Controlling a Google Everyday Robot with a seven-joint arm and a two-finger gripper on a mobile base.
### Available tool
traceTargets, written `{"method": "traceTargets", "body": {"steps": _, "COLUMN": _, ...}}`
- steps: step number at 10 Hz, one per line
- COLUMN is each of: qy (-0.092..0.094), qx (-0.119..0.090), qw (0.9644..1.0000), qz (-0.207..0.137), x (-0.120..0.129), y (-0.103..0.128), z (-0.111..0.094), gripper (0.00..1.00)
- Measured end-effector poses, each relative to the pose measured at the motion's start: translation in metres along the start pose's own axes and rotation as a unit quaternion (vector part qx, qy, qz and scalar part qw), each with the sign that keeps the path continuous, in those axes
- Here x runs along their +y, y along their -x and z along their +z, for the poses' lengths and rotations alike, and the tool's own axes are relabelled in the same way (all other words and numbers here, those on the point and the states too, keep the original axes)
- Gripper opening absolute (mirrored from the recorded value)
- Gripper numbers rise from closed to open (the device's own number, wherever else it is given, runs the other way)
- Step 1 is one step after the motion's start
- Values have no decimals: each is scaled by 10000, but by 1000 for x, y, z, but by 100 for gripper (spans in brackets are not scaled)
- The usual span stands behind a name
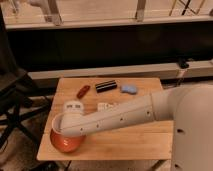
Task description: Place the ceramic cup in the ceramic bowl
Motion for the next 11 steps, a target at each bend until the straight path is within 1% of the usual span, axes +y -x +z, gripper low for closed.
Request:
{"method": "traceTargets", "body": {"steps": 2, "qy": 10, "qx": -5, "qw": 10000, "qz": -22, "x": 1, "y": 1, "z": -1, "gripper": 74}}
{"method": "traceTargets", "body": {"steps": 3, "qy": 11, "qx": -12, "qw": 10000, "qz": -43, "x": 1, "y": 2, "z": -1, "gripper": 79}}
{"method": "traceTargets", "body": {"steps": 6, "qy": 15, "qx": -36, "qw": 9999, "qz": -118, "x": 2, "y": 3, "z": -3, "gripper": 80}}
{"method": "traceTargets", "body": {"steps": 11, "qy": 105, "qx": -129, "qw": 9997, "qz": -201, "x": 1, "y": 4, "z": -4, "gripper": 80}}
